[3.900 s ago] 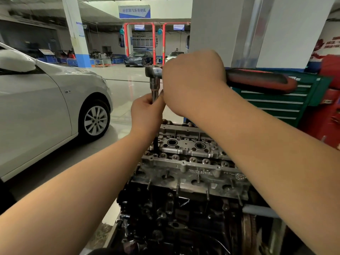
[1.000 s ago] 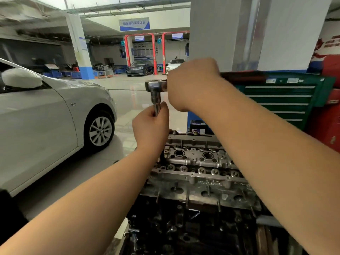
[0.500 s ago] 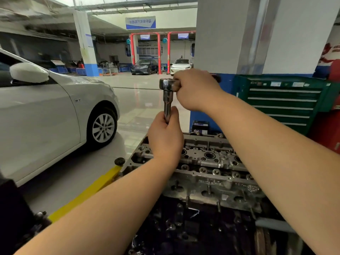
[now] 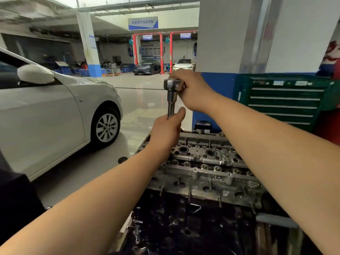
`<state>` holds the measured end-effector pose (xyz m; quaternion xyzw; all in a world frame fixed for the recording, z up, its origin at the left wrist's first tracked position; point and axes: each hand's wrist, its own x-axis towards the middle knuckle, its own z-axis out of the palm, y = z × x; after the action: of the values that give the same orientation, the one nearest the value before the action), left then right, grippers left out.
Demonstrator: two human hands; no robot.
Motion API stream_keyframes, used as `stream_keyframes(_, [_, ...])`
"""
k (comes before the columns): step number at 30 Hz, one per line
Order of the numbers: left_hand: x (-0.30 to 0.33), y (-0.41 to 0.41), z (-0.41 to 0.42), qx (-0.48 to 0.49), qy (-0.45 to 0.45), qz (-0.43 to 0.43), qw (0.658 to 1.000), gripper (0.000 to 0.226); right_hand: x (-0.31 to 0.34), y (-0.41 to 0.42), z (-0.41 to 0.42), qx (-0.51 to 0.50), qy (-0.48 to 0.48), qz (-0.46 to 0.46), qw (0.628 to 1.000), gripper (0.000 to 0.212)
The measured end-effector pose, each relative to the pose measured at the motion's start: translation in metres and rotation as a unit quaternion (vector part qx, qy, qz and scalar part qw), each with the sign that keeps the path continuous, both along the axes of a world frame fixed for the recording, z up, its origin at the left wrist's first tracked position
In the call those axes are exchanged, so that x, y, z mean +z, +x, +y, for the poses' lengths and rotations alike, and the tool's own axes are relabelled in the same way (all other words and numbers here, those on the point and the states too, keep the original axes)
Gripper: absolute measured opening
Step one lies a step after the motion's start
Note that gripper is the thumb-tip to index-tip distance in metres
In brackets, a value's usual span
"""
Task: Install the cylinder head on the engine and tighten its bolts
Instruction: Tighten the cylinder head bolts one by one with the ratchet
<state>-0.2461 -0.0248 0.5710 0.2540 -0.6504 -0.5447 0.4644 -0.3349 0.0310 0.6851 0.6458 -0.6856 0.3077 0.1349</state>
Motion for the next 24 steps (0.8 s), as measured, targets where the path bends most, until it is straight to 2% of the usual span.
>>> stream_keyframes(2, [0.001,0.001,-0.003,0.011,0.003,-0.004,1.0,0.054,0.0,0.006,-0.002,-0.017,0.01,0.01,1.0,0.02])
stream_keyframes(3, [0.001,0.002,-0.005,0.019,0.011,0.004,1.0,0.052,0.004,0.01,-0.003,-0.054,0.029,0.065,0.996,0.013])
stream_keyframes(5, [0.001,0.005,-0.009,0.027,0.023,0.025,0.999,0.051,0.018,0.024,0.007,-0.172,0.085,0.237,0.952,0.006])
stream_keyframes(6, [0.001,0.005,-0.01,0.025,0.024,0.029,0.999,0.053,0.023,0.03,0.013,-0.222,0.094,0.302,0.922,0.013])
stream_keyframes(8, [-0.001,0.004,-0.009,0.023,0.018,0.032,0.999,0.055,0.025,0.04,0.025,-0.254,0.077,0.365,0.892,0.022])
stream_keyframes(12, [0.0,0.002,-0.007,0.039,0.03,0.014,0.999,0.053,0.016,0.038,0.029,-0.237,0.025,0.346,0.907,0.024])
stream_keyframes(14, [-0.001,0.001,-0.006,0.042,0.044,0.004,0.998,0.056,0.015,0.021,0.018,-0.196,0.039,0.299,0.933,0.021])
stream_keyframes(17, [-0.007,-0.002,0.003,0.069,0.041,0.019,0.997,0.052,0.007,-0.001,0.001,-0.085,0.047,0.125,0.987,0.024])
stream_keyframes(19, [-0.012,-0.005,0.008,0.101,0.015,0.013,0.995,0.046,0.001,-0.006,-0.004,-0.029,0.044,-0.002,0.999,0.028])
stream_keyframes(20, [-0.013,-0.006,0.011,0.119,0.004,0.018,0.993,0.043,0.0,-0.007,-0.005,-0.029,0.047,-0.012,0.998,0.028])
stream_keyframes(22, [-0.013,-0.009,0.014,0.16,-0.013,0.04,0.986,0.039,0.003,-0.005,-0.004,-0.096,0.053,0.094,0.989,0.014])
stream_keyframes(24, [-0.011,-0.012,0.017,0.189,-0.026,0.057,0.98,0.042,0.013,0.01,0.008,-0.186,0.066,0.237,0.951,0.009])
